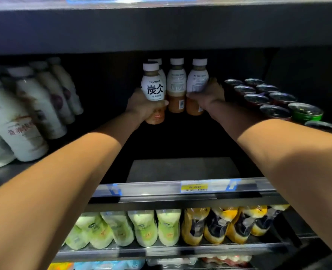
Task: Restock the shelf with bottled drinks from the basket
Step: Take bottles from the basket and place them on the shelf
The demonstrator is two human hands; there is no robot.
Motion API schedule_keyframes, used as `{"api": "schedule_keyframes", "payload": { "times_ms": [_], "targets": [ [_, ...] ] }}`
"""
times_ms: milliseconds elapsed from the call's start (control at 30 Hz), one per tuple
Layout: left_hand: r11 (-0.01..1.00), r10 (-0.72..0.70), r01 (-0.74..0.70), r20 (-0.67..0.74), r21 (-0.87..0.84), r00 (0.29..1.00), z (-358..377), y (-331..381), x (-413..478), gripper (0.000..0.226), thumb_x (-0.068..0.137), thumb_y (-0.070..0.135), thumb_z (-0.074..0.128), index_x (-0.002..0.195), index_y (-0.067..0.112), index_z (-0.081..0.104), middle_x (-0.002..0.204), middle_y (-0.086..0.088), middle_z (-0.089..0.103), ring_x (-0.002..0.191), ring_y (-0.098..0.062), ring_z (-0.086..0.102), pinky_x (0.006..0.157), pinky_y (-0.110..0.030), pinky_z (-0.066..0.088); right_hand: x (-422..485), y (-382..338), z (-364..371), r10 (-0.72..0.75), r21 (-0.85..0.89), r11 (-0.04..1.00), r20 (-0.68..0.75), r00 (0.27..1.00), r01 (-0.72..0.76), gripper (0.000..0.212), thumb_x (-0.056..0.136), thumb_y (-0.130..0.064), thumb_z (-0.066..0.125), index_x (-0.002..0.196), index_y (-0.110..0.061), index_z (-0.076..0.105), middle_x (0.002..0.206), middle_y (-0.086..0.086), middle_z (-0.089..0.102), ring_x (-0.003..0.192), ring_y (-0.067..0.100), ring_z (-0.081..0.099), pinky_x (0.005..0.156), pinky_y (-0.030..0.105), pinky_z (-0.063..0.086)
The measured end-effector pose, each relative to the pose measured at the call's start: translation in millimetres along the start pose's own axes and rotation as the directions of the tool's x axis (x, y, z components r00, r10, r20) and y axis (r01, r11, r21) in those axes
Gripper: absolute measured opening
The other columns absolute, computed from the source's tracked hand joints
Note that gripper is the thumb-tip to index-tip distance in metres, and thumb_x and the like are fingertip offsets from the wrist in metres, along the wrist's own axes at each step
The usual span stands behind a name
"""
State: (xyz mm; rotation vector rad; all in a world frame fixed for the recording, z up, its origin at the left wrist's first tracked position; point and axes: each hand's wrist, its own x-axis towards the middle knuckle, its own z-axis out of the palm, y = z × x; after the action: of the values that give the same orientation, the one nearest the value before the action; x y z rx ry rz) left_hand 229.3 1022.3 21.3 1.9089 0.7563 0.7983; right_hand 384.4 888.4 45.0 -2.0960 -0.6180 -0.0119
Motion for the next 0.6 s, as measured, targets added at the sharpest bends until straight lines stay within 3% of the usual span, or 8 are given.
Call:
{"api": "schedule_keyframes", "payload": {
  "times_ms": [200, 367, 600],
  "targets": [
    [0.999, 0.001, -0.003, -0.038, -0.040, 0.999, 3.4, -4.6, 3.2, 0.070, 0.063, 0.034, 0.091, 0.121, 0.016, 0.058, 0.112, 0.001, 0.070, 0.103, -0.016, 0.067, 0.092, -0.038, 0.056, 11.5, 3.5, 2.2, 0.018, 0.040, 0.999, 0.004, 1.000, -0.018, 0.072, 0.077, -0.034, 0.083, 0.134, -0.009, 0.046, 0.138, 0.012, 0.058, 0.127, 0.028, 0.056, 0.102, 0.035, 0.047],
    [0.998, 0.014, -0.016, -0.020, -0.060, 1.000, 4.4, -4.6, 1.2, 0.048, 0.066, 0.033, 0.090, 0.106, 0.023, 0.066, 0.108, 0.000, 0.072, 0.101, -0.017, 0.069, 0.093, -0.041, 0.056, 13.4, 5.5, 5.9, 0.011, 0.069, 0.998, -0.011, 1.000, -0.011, 0.071, 0.078, -0.032, 0.083, 0.134, -0.010, 0.046, 0.137, 0.011, 0.059, 0.126, 0.028, 0.057, 0.099, 0.035, 0.048],
    [0.996, -0.021, 0.020, -0.013, -0.085, 1.000, 3.4, -1.5, -3.7, 0.058, 0.062, 0.039, 0.089, 0.111, 0.019, 0.068, 0.108, 0.000, 0.073, 0.100, -0.016, 0.069, 0.092, -0.041, 0.057, 14.9, 6.3, 7.5, 0.013, 0.076, 0.997, -0.009, 1.000, -0.012, 0.070, 0.078, -0.032, 0.083, 0.133, -0.010, 0.047, 0.137, 0.011, 0.059, 0.125, 0.028, 0.057, 0.101, 0.039, 0.049]
  ]
}}
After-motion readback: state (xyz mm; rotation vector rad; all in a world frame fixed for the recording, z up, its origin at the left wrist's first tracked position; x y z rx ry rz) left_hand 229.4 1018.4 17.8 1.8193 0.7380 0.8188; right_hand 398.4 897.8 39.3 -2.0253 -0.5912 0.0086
